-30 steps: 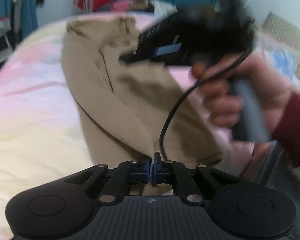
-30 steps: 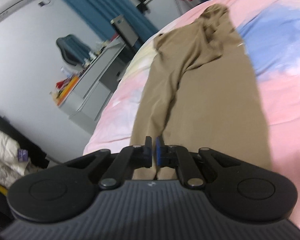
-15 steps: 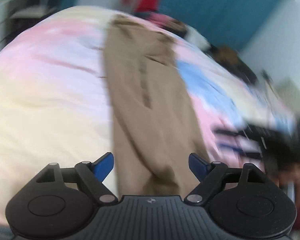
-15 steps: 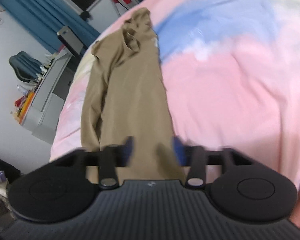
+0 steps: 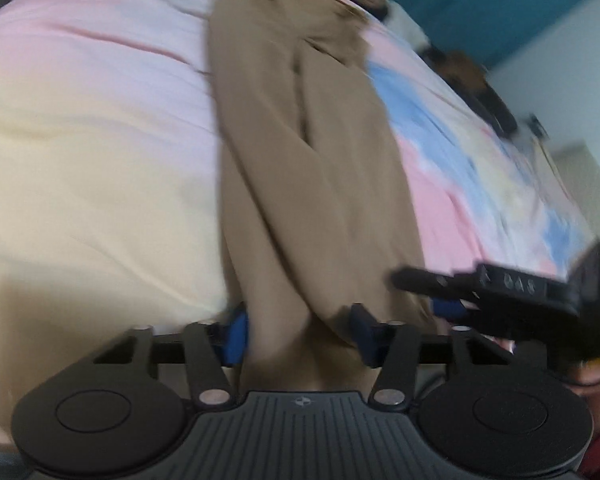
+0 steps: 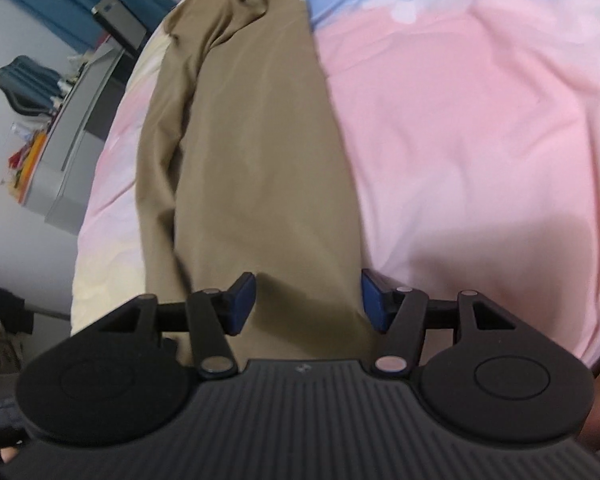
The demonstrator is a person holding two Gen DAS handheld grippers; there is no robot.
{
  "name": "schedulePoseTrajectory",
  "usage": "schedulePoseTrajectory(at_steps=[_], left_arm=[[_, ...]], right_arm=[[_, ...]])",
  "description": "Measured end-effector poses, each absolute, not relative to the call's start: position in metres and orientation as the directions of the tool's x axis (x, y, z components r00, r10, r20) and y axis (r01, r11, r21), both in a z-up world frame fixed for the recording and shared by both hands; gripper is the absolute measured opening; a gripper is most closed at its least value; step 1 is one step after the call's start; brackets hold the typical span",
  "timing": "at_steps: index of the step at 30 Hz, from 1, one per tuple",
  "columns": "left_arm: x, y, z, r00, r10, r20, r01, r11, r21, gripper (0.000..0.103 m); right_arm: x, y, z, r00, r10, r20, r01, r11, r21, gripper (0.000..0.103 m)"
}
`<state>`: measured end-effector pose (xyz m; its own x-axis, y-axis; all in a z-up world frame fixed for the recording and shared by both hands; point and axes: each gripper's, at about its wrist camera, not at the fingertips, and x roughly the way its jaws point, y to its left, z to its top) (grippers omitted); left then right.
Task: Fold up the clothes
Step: 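Grasp the hem end of the strip with both grippers, then fold the held hem up toward the collar with both grippers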
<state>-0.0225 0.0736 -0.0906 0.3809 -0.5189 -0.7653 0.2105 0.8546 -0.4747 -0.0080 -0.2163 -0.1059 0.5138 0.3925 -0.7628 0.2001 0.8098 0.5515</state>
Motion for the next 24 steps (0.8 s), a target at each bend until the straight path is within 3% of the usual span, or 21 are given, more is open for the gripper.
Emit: schedulePoseTrajectory(at_steps=[3,4,6,7,9,15,24], left_arm=[[-0.024,0.069,-0.093,0.394,-0.471,-0.789,0.213,0.882,-0.42,0.029],[-0.025,0.068,-0.093,0.4,-0.453,-0.797,0.21,0.891,-0.402,0.015],[-0.027,0.072,-0.09,0.416,-0.456,-0.786,0.196,0.89,-0.413,0.009],[-0.028,0.075,-0.088,0.426,-0.464,-0.777,0.187,0.885,-0.426,0.008],[-0.026,0.081,-0.08,0.459,-0.487,-0.743,0.178,0.87,-0.461,0.007],[-0.036,0.112,-0.02,0.595,-0.58,-0.556,0.188,0.773,-0.606,0.005],[-0.046,0.103,0.091,0.731,-0.575,-0.368,0.31,0.76,-0.572,0.005]], right_arm=[[-0.009,-0.202,-0.1,0.488,0.369,-0.791,0.141,0.861,0.488,0.058],[-0.009,-0.198,-0.098,0.479,0.357,-0.802,0.119,0.878,0.463,0.053],[-0.009,-0.191,-0.095,0.464,0.32,-0.826,0.092,0.91,0.404,0.031],[-0.01,-0.189,-0.092,0.463,0.3,-0.834,0.084,0.922,0.378,0.012],[-0.014,-0.193,-0.084,0.477,0.313,-0.821,0.079,0.916,0.394,0.007],[-0.027,-0.219,-0.028,0.597,0.428,-0.679,0.027,0.835,0.55,0.006],[-0.035,-0.213,0.106,0.734,0.457,-0.502,-0.178,0.843,0.508,0.006]])
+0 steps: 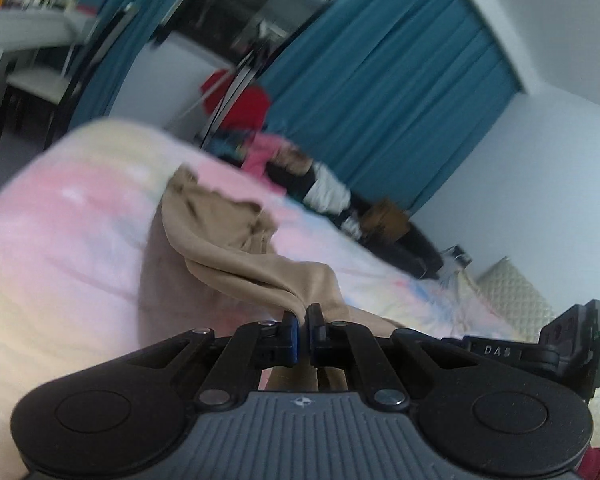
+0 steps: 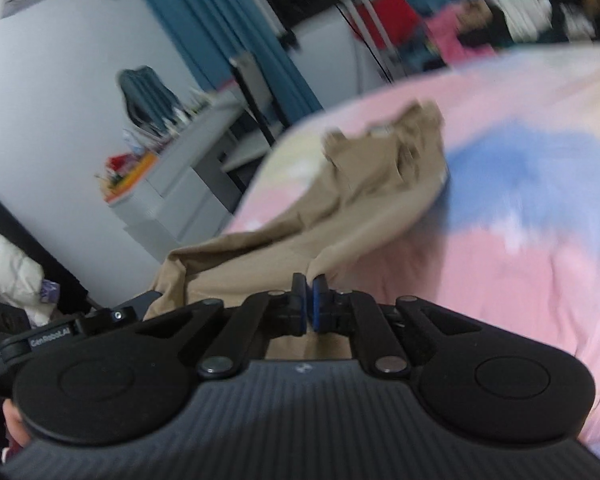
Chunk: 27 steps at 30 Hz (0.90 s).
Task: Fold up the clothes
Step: 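Fold the held hem up toward the collar with both grippers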
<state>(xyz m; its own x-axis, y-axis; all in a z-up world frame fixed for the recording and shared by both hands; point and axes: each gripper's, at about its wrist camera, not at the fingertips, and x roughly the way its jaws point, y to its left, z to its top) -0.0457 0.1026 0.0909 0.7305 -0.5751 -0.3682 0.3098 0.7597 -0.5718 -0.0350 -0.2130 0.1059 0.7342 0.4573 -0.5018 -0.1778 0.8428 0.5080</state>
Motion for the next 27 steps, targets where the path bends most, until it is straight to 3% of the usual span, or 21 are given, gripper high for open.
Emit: schedulePoseTrajectory(at_steps=[5,14,19,27], left_arm=[[-0.108,0.109,0.105,0.749,-0.576,-0.327,0.36,0.769,-0.529,0.005],[-0.203,0.113,0.05,0.734,-0.572,-0.367,0.359,0.785,-0.506,0.004],[-0.172,0.113,0.049,0.745,-0.549,-0.378,0.351,0.805,-0.478,0.004],[-0.018,0.099,0.081,0.772,-0.508,-0.381,0.35,0.841,-0.413,0.004]], right_arm=[[-0.072,-0.223,0.118,0.758,0.495,-0.425,-0.237,0.815,0.528,0.006],[-0.13,-0.225,0.057,0.727,0.51,-0.459,-0.202,0.798,0.568,0.006],[-0.107,-0.234,0.053,0.744,0.5,-0.442,-0.167,0.781,0.602,0.006],[0.008,-0.245,0.056,0.792,0.453,-0.41,-0.127,0.779,0.615,0.006]])
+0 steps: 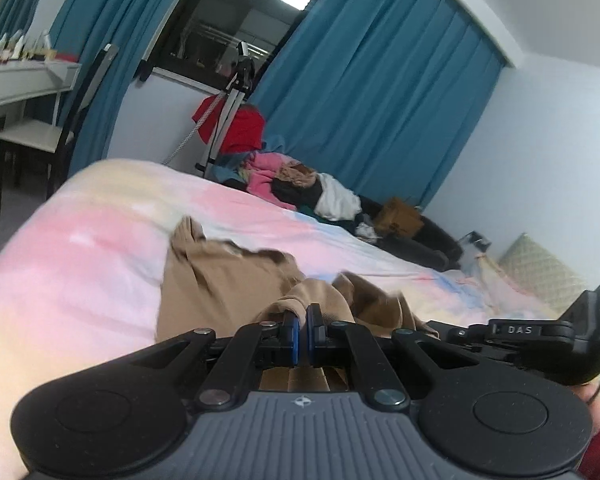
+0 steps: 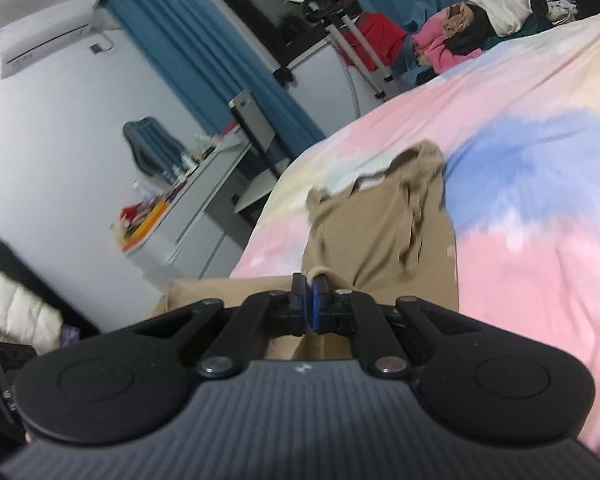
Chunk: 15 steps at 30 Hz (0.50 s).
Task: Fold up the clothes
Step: 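Fold the held hem up toward the collar with both grippers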
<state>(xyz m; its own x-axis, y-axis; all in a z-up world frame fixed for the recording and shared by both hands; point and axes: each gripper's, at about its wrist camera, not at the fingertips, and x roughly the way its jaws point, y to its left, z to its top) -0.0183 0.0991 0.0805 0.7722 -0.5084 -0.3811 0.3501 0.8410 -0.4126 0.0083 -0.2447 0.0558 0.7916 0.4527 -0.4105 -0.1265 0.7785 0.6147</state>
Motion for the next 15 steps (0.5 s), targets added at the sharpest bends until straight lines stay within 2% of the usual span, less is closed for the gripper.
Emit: schedulePoseTrajectory(at_steps=[6,11,15], left_arm=[[0.104,0.071,0.055,0.771,-0.444,-0.456,0.324,0.89,-0.32,0.004],[0.186,0.058,-0.007,0.736,-0.408,-0.541,0.287,0.911,-0.297,0.005],[0.218,0.05,-0.056,0.708,-0.361,-0.607,0.268,0.932,-0.243,0.006]], right_arm=[[0.111,-0.249,0.022,0.787,0.405,-0.465,-0.071,0.809,0.583,0.006],[0.173,-0.247,-0.03,0.753,0.369,-0.545,-0.035,0.85,0.526,0.006],[0.198,-0.237,-0.06,0.743,0.322,-0.587,-0.03,0.892,0.451,0.006]])
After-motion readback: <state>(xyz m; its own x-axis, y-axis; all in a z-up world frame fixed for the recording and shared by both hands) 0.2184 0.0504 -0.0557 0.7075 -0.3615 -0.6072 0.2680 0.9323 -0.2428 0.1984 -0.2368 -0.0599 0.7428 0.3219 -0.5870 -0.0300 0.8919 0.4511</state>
